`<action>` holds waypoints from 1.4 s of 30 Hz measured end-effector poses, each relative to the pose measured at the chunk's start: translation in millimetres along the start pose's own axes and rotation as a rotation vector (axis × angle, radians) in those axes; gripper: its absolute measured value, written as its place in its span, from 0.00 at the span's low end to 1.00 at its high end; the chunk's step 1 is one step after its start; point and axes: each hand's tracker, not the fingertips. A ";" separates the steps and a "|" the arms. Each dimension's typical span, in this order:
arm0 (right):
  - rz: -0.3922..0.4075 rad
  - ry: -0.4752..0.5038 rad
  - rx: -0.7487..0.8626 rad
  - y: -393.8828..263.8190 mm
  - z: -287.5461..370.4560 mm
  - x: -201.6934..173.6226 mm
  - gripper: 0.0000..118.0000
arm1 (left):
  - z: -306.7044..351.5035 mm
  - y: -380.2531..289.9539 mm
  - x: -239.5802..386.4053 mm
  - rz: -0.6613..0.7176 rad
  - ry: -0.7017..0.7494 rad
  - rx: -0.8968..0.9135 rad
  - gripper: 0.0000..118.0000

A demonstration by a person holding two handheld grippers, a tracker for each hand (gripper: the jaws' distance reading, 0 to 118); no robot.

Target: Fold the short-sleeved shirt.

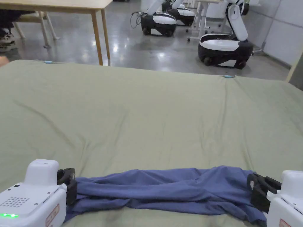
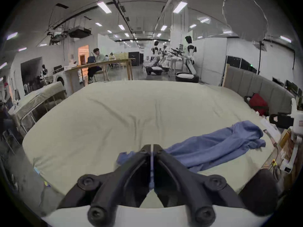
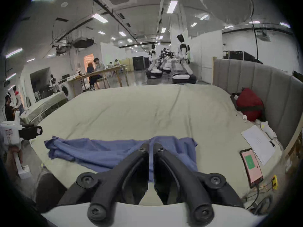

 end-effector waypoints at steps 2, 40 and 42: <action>0.037 -0.009 0.015 -5.5 1.8 -7.7 0.03 | -2.9 -6.8 -9.7 0.007 -0.015 -0.004 0.00; 0.058 0.008 0.059 7.6 21.5 -36.0 0.01 | -43.6 36.4 -51.5 0.225 -0.076 -0.045 0.08; 0.073 -0.008 0.064 7.4 21.8 -37.2 0.01 | -44.6 44.5 0.1 0.109 -0.057 -0.030 0.08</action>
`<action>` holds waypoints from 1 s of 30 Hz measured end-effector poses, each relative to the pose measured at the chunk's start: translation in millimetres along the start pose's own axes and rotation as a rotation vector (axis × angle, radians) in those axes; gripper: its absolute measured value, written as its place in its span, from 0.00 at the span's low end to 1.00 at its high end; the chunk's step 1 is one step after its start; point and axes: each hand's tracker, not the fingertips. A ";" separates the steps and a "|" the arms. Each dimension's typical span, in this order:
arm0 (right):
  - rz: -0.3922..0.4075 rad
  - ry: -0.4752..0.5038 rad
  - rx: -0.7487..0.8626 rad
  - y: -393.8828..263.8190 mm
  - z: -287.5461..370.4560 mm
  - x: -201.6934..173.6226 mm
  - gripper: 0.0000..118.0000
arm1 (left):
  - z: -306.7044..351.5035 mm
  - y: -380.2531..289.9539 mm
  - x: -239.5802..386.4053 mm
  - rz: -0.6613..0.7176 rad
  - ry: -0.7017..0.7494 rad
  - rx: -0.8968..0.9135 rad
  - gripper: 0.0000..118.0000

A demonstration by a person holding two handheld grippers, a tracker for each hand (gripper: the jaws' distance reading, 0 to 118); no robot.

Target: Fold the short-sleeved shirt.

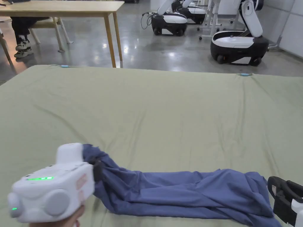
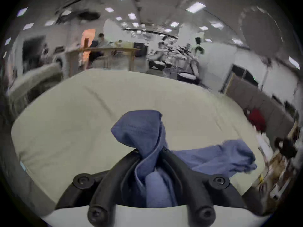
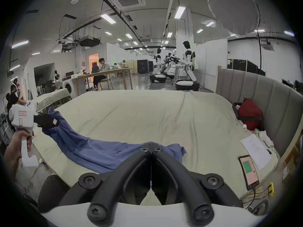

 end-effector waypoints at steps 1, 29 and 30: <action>0.003 -0.004 0.001 -0.5 0.1 -0.2 0.01 | -6.8 -0.1 28.4 -0.058 -0.043 -0.021 0.08; -0.057 -0.012 -0.028 -33.6 9.0 36.7 0.01 | -97.0 -75.3 101.6 0.187 -0.320 -0.319 0.03; -0.057 -0.018 -0.031 -34.5 9.6 38.6 0.01 | -97.7 -77.5 116.5 0.173 -0.349 -0.318 0.03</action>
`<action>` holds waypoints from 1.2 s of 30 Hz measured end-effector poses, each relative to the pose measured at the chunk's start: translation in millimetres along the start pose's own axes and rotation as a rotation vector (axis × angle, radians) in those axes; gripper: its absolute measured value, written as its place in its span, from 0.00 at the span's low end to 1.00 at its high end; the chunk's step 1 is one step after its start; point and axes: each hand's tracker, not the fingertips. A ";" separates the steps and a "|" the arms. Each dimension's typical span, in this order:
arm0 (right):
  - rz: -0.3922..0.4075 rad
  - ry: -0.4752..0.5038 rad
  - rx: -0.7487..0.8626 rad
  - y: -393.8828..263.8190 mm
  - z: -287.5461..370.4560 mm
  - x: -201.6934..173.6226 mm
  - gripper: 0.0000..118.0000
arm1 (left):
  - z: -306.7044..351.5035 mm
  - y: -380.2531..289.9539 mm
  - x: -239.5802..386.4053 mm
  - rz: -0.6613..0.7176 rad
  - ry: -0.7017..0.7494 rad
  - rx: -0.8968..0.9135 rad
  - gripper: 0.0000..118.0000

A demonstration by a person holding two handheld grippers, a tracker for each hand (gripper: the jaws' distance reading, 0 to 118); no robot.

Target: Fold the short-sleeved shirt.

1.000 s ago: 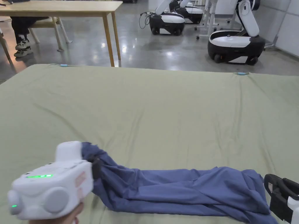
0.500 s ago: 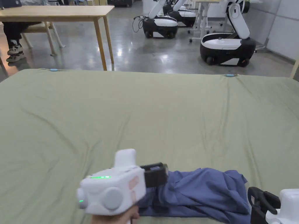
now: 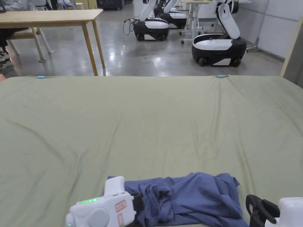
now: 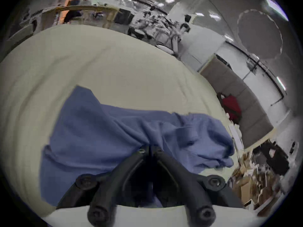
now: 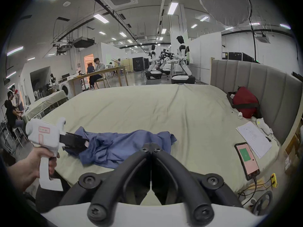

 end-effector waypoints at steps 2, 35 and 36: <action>-0.004 -0.008 -0.003 -1.7 0.9 3.9 0.01 | -12.7 -2.6 14.4 -0.036 0.051 -0.025 0.03; -0.003 0.013 -0.008 9.3 4.0 -10.2 0.01 | 10.1 -22.7 -118.9 0.674 -0.208 0.079 0.09; -0.005 0.011 -0.007 9.5 5.2 -9.9 0.01 | 11.8 -26.6 -122.0 0.700 -0.281 0.116 0.09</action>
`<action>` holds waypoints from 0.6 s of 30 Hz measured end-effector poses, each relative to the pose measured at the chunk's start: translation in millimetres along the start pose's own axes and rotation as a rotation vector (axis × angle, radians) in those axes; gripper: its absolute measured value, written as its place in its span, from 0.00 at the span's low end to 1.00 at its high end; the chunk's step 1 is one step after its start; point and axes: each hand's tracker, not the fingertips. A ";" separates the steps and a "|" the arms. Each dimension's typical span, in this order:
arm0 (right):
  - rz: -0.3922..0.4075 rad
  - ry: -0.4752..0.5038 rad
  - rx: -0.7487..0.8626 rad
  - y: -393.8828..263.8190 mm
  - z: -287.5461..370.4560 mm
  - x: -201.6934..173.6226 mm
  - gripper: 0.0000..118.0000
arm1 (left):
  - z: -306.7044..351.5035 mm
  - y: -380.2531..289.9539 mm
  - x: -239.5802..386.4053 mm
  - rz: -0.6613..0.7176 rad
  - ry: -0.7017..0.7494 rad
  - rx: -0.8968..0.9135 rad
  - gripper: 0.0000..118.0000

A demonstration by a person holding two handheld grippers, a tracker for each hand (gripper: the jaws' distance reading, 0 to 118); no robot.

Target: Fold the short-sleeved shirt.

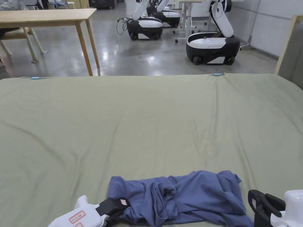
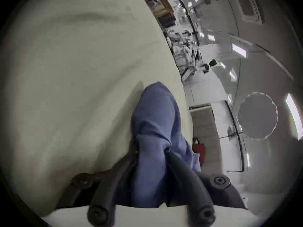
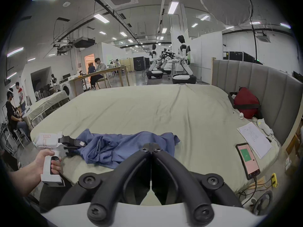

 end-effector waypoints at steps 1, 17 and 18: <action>0.000 -0.002 0.001 0.2 1.5 0.2 0.01 | 6.2 -1.2 6.2 -0.014 0.031 0.027 0.09; 0.009 -0.021 0.006 -6.5 9.1 14.9 0.01 | -21.5 -105.2 190.9 -1.127 0.330 0.235 0.09; 0.009 -0.029 0.005 -8.1 10.4 17.6 0.01 | -37.7 -123.2 193.4 -1.223 0.354 0.212 0.09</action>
